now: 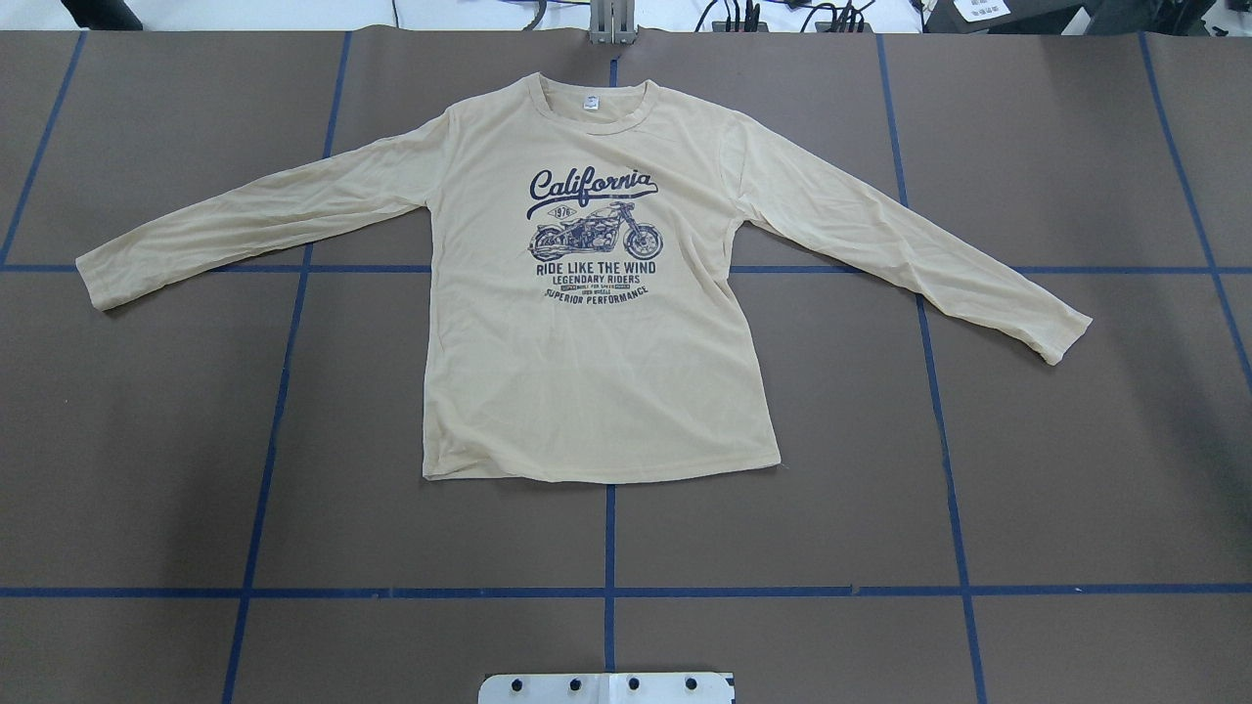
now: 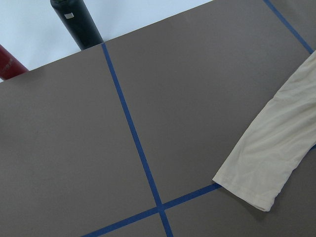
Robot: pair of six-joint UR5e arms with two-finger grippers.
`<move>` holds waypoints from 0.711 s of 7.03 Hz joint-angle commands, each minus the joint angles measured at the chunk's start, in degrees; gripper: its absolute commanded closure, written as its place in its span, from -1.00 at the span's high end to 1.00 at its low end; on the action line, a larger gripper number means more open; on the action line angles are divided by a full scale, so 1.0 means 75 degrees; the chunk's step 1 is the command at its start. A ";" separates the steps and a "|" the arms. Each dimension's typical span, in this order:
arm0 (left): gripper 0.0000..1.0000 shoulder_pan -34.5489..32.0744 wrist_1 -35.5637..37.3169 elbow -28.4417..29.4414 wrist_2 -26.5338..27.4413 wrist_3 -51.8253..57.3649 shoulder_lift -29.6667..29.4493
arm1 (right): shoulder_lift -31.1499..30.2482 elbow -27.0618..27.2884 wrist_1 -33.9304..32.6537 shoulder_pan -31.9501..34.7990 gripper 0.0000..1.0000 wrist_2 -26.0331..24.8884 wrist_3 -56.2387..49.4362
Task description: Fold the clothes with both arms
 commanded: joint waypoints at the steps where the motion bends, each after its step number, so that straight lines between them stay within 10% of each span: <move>1: 0.99 -0.0009 0.0323 -0.0594 -0.0580 0.0134 0.0393 | -0.0161 0.0039 0.0036 0.0013 1.00 -0.0028 -0.0030; 5: 0.99 0.0003 -0.0063 -0.1077 -0.0655 0.0194 0.0188 | -0.0232 -0.0324 0.0388 0.0001 1.00 0.0076 0.0040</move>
